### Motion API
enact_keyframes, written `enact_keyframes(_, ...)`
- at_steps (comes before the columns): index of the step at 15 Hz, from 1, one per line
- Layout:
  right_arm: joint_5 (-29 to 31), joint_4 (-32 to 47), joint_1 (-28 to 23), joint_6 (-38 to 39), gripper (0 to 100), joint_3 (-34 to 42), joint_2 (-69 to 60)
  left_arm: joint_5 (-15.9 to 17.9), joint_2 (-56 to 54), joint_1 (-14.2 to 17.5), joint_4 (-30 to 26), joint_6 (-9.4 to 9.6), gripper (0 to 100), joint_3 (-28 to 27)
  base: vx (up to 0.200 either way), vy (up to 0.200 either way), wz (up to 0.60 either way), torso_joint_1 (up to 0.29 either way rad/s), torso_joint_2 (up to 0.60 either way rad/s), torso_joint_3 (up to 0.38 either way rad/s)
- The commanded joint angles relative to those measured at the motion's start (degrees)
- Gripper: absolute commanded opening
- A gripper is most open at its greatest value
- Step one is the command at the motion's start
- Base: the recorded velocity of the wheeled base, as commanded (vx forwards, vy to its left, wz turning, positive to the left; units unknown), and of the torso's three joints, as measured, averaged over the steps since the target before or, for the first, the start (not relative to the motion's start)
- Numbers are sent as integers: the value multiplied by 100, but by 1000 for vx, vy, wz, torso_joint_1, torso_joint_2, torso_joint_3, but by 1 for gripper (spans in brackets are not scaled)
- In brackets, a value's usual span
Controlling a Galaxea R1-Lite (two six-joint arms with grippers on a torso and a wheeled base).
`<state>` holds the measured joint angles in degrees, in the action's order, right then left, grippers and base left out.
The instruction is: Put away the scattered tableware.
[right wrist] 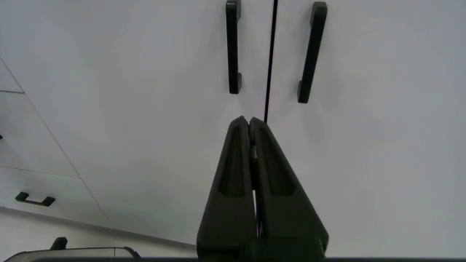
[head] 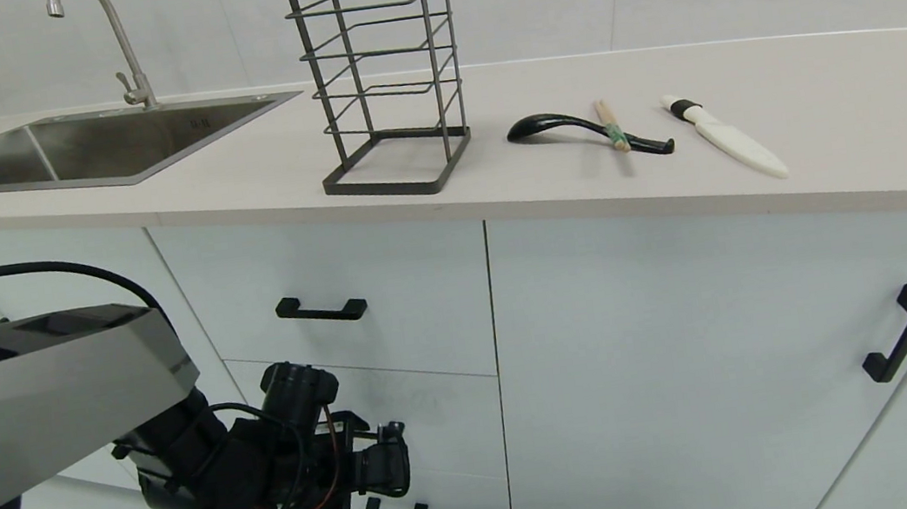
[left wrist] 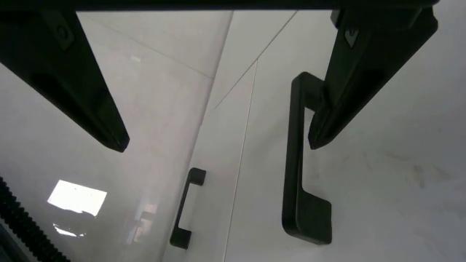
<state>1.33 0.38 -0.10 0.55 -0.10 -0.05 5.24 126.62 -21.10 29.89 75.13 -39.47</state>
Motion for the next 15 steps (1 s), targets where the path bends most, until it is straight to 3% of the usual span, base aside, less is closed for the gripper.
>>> enact_keyframes(1, -1, -3, 1, -2, 0, 1, 5, 3, -6, 1, 17, 2, 100, 1, 0, 0, 0, 0, 0, 0)
enact_keyframes(8, -1, -3, 1, 7, 0, 1, 5, 3, 3, 36, 26, -7, 100, -43, 0, 0, 0, 0, 0, 0)
enact_keyframes(15, -1, -3, 1, 7, 0, 1, 5, 30, 495, -157, 17, -7, 100, -641, 0, 0, 0, 0, 0, 0)
